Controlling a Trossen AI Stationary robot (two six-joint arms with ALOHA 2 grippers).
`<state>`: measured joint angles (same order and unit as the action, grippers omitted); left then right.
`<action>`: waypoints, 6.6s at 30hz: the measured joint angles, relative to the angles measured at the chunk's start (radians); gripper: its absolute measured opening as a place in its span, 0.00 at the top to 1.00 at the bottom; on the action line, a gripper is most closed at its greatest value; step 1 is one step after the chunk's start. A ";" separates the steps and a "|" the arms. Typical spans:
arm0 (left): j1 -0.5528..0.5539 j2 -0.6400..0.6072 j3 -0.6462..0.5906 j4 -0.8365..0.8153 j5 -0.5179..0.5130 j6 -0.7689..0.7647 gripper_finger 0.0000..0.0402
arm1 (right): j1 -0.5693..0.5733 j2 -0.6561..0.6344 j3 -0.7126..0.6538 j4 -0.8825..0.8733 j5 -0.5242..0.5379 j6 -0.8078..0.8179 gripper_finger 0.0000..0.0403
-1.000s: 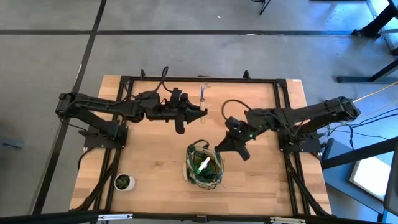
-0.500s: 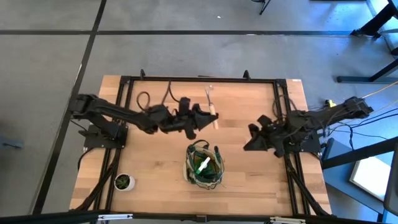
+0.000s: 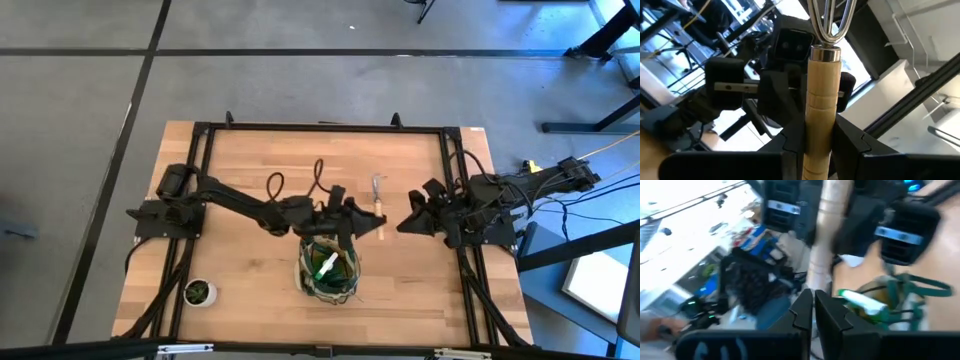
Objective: Pick & Place Garden tools in Gardening bag
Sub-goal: Put the brown hand rake into the gardening bag
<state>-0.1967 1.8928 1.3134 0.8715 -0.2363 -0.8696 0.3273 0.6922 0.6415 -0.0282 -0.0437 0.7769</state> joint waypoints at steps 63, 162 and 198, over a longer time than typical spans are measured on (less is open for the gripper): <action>-0.049 0.036 0.061 -0.087 0.097 0.072 0.85 | 0.059 0.237 0.000 0.422 0.145 -0.130 0.42; -0.232 -0.325 0.059 -0.776 -0.060 0.019 0.71 | 0.107 0.785 0.002 0.544 0.297 -0.366 0.85; -0.231 -0.324 0.051 -0.826 -0.091 -0.010 0.85 | 0.165 0.763 0.000 0.345 0.410 -0.283 0.85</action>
<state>-0.4274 1.5684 1.3643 0.0451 -0.3274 -0.8799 0.4927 1.4555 0.6418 0.3172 0.3668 0.4941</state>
